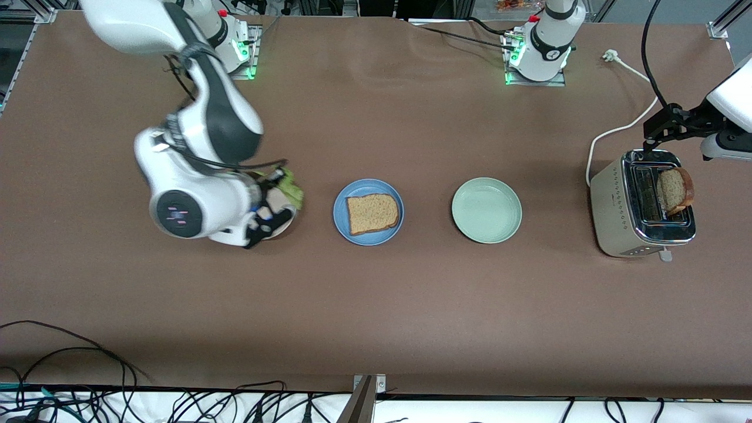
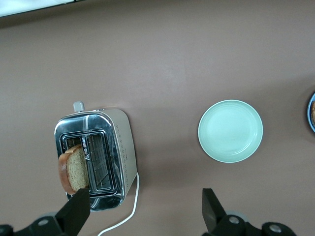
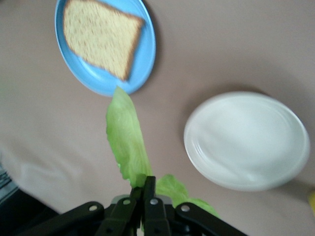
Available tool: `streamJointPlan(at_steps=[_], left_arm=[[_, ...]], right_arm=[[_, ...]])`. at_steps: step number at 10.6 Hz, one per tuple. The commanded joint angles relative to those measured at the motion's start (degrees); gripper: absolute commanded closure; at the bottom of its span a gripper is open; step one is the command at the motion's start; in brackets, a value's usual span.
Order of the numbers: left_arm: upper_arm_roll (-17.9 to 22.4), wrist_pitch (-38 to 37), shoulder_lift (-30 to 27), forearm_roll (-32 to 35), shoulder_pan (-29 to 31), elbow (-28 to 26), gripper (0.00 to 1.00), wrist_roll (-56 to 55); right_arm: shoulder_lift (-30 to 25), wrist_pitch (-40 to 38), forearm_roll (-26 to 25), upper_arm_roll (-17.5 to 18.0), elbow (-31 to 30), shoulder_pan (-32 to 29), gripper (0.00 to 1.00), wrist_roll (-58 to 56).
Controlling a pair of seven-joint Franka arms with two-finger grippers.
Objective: Make sandwich in blue plate with both arms
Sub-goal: 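Carry the lettuce leaf over the blue plate with the right gripper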
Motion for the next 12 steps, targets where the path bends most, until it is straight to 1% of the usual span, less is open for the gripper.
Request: streamJointPlan(at_steps=[1, 2, 3, 4, 6, 8, 10, 12], left_arm=[[-0.2, -0.96, 0.74, 0.78, 0.2, 1.65, 0.0, 0.44], [-0.2, -0.96, 0.74, 0.87, 0.2, 1.65, 0.0, 0.44], [-0.2, -0.96, 0.74, 0.87, 0.29, 1.65, 0.0, 0.44], [-0.2, -0.96, 0.74, 0.87, 0.29, 1.65, 0.0, 0.44], [-0.11, -0.96, 0.74, 0.95, 0.29, 1.65, 0.0, 0.44], [-0.11, -0.96, 0.74, 0.96, 0.29, 1.65, 0.0, 0.52], [-0.11, -0.96, 0.74, 0.96, 0.29, 1.65, 0.0, 0.44], [-0.11, -0.96, 0.74, 0.87, 0.29, 1.65, 0.0, 0.44]], right_arm=[[6.42, 12.68, 1.08, -0.06, 0.88, 6.66, 1.0, 6.37], [7.22, 15.5, 2.47, 0.02, 0.88, 7.72, 1.0, 7.69], [8.01, 17.97, 5.97, 0.02, 0.88, 9.13, 1.0, 9.62], [8.63, 19.39, 7.4, -0.06, 0.88, 10.01, 1.0, 11.2], [10.03, 22.11, 7.93, -0.06, 0.88, 11.6, 1.0, 13.75], [11.79, 22.56, 11.0, -0.06, -0.34, 12.21, 1.0, 14.47], [13.55, 27.9, 11.72, -0.06, -0.52, 13.35, 1.0, 14.21], [15.31, 32.12, 11.98, -0.06, -0.44, 13.18, 1.0, 13.77]])
